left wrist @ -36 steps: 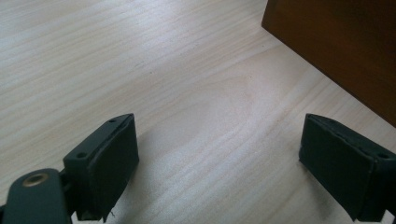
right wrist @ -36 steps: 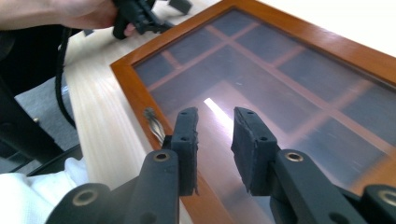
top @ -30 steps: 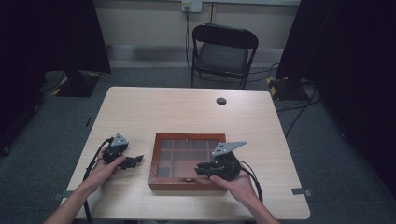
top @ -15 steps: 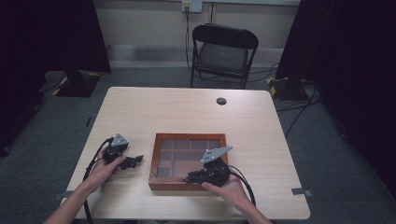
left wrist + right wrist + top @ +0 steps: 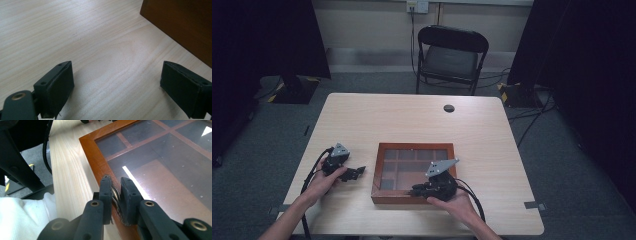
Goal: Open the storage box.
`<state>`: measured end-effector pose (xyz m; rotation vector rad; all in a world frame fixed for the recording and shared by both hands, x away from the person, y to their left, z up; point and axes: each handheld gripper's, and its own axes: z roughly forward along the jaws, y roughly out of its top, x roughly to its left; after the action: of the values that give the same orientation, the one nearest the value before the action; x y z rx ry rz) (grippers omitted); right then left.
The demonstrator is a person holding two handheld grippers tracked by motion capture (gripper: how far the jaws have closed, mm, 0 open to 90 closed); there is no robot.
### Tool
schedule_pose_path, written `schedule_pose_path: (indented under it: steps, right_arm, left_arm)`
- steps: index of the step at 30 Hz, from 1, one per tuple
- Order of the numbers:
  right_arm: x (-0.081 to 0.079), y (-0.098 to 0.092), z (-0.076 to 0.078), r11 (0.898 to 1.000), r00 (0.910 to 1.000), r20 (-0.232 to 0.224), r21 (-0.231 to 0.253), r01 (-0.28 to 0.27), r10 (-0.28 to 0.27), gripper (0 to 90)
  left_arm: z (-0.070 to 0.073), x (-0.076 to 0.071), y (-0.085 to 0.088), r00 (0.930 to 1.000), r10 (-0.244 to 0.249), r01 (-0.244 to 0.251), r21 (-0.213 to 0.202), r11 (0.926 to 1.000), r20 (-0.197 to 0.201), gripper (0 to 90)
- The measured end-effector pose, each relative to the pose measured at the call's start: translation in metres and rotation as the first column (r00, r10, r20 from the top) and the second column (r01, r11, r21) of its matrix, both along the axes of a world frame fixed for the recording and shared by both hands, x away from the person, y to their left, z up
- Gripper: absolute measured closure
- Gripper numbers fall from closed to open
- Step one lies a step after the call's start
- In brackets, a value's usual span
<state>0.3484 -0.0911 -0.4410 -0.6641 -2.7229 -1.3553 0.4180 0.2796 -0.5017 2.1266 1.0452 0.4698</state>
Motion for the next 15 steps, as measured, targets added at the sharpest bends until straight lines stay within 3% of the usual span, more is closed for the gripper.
schedule_pose_path:
  steps: [6,15]
  right_arm:
    - [-0.0002,0.0020,0.0022,1.000,0.9998,0.015,-0.024,-0.013,0.013,80.8]
    - [0.0020,0.0028,0.0035,0.999,0.9997,0.000,-0.031,-0.023,0.023,81.1]
  left_arm:
    - [0.0000,0.0000,0.0000,1.0000,0.000,0.000,0.000,1.0000,0.000,11.0]
    - [0.0000,0.0001,0.0000,1.0000,-0.001,0.001,-0.001,1.0000,0.000,11.0]
